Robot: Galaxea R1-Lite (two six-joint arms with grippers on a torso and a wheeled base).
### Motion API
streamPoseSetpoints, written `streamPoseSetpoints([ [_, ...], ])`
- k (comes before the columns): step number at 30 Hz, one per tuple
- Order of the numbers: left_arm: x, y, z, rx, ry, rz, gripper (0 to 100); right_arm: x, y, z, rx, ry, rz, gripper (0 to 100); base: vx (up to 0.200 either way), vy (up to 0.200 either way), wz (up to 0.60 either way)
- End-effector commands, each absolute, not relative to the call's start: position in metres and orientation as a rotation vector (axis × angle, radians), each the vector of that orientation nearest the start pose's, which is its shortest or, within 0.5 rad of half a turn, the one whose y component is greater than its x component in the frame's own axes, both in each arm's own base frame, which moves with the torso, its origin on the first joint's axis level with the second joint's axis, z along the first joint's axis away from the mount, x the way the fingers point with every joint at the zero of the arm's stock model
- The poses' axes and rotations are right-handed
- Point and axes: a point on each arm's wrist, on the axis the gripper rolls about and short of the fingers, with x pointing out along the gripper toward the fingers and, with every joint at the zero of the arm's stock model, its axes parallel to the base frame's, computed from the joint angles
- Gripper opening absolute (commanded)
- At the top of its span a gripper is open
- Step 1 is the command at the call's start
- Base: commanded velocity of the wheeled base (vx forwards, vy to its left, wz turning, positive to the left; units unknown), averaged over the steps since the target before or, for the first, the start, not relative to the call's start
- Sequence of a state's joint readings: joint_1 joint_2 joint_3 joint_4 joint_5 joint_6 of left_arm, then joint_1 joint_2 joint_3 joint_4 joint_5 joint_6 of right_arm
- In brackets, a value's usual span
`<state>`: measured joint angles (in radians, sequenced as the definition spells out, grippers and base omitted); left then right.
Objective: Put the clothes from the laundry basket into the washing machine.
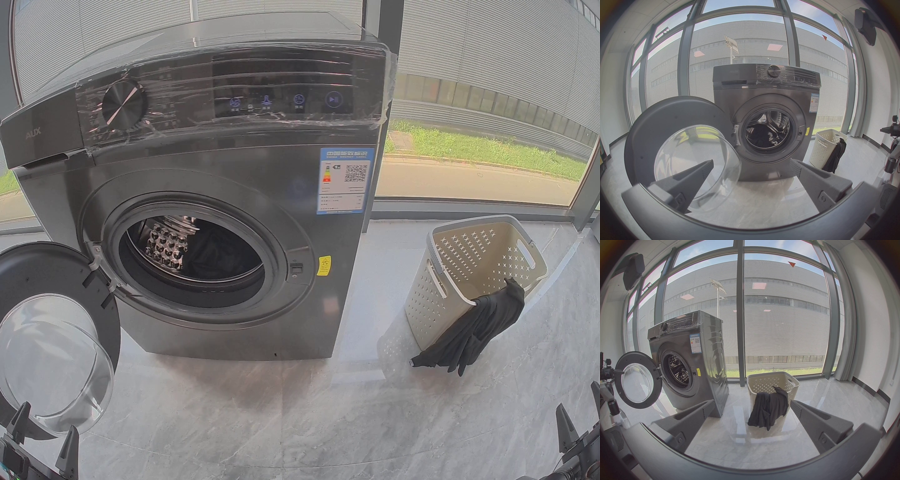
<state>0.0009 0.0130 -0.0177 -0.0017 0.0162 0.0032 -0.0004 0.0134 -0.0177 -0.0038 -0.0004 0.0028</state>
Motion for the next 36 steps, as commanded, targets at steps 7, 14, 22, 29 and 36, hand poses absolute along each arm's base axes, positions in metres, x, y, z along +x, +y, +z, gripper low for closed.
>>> streamPoseSetpoints([
  [7, -0.0228, 0.0003, 0.0756, 0.009, -0.001, 0.017, 100, -0.0228, 0.0, 0.076, 0.003, -0.005, -0.002, 100, 0.0, 0.0, 0.0],
  [14, -0.0228, 0.0003, 0.0756, 0.006, -0.001, 0.017, 100, -0.0228, 0.0, 0.076, 0.003, -0.005, -0.002, 100, 0.0, -0.2, 0.0],
  [22, -0.0228, 0.0003, 0.0756, 0.008, -0.001, 0.018, 100, -0.0228, 0.0, 0.076, 0.003, -0.005, -0.002, 100, 0.0, -0.2, 0.0],
  [29, -0.0228, 0.0003, 0.0756, 0.006, -0.001, 0.017, 100, -0.0228, 0.0, 0.076, 0.003, -0.005, 0.0, 100, 0.029, 0.0, 0.0],
  [36, -0.0228, 0.0003, 0.0756, 0.005, -0.001, 0.017, 100, -0.0228, 0.0, 0.076, 0.003, -0.005, 0.0, 100, 0.2, 0.0, 0.0],
])
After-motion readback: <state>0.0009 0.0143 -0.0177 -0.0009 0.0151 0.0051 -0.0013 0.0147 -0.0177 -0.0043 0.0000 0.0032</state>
